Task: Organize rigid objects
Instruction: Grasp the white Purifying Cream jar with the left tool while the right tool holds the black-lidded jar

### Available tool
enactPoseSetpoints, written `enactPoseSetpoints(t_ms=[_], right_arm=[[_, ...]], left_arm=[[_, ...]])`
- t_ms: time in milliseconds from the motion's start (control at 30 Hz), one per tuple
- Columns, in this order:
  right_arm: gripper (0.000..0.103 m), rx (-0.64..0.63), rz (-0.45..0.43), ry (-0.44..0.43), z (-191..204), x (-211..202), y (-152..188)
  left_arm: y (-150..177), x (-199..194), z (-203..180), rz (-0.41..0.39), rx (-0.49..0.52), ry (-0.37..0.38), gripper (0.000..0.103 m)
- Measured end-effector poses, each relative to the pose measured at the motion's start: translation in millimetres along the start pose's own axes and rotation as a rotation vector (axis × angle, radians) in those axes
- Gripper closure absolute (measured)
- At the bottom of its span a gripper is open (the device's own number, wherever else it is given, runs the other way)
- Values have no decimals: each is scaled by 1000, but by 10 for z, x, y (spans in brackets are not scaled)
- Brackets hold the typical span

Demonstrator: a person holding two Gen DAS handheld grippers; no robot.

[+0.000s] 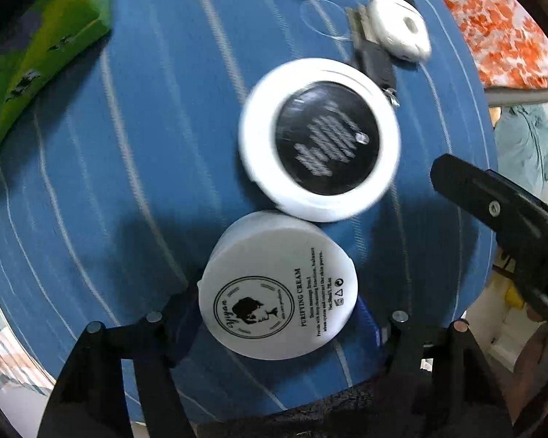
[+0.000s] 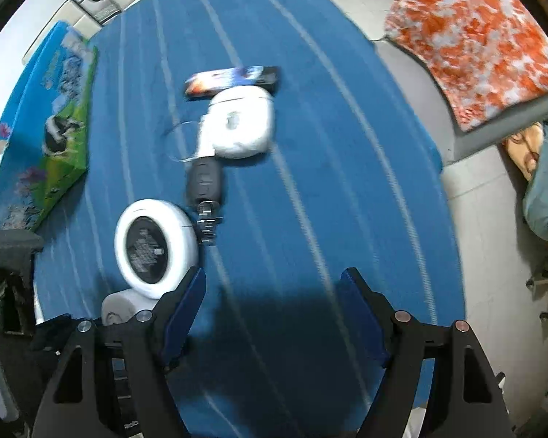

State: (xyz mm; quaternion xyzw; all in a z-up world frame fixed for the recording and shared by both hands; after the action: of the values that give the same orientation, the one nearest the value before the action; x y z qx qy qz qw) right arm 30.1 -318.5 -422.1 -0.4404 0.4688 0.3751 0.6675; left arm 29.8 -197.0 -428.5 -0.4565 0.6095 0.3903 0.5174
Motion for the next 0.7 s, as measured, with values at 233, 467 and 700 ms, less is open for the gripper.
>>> enactPoseSetpoints(t_ms=[233,467,700], right_arm=[[24,-70,18,-20,374,69,-51],[19,-97,74,0,789,314,-29],[9,-124,136,58,1109,611,19]], left_arm=[[-95,-149,651,-84,-136,-107,34],[-166,-142,984,-109,-182,-119,36],[-371,-156,982,-122,-116,-130,36]])
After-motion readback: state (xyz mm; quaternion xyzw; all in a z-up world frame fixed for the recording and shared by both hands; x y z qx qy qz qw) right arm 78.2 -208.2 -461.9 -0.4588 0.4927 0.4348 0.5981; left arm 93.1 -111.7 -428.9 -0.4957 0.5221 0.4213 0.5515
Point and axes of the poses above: each gripper's, at about its wrist camera, not at the fingertips, and x roughly the way its jaws point, z to its left, y to its underside, the point moved 5 cm from there along x, roughly the way its jaws point, and after that the axes turned 11 degrees about -z, right-handed, at the moved point
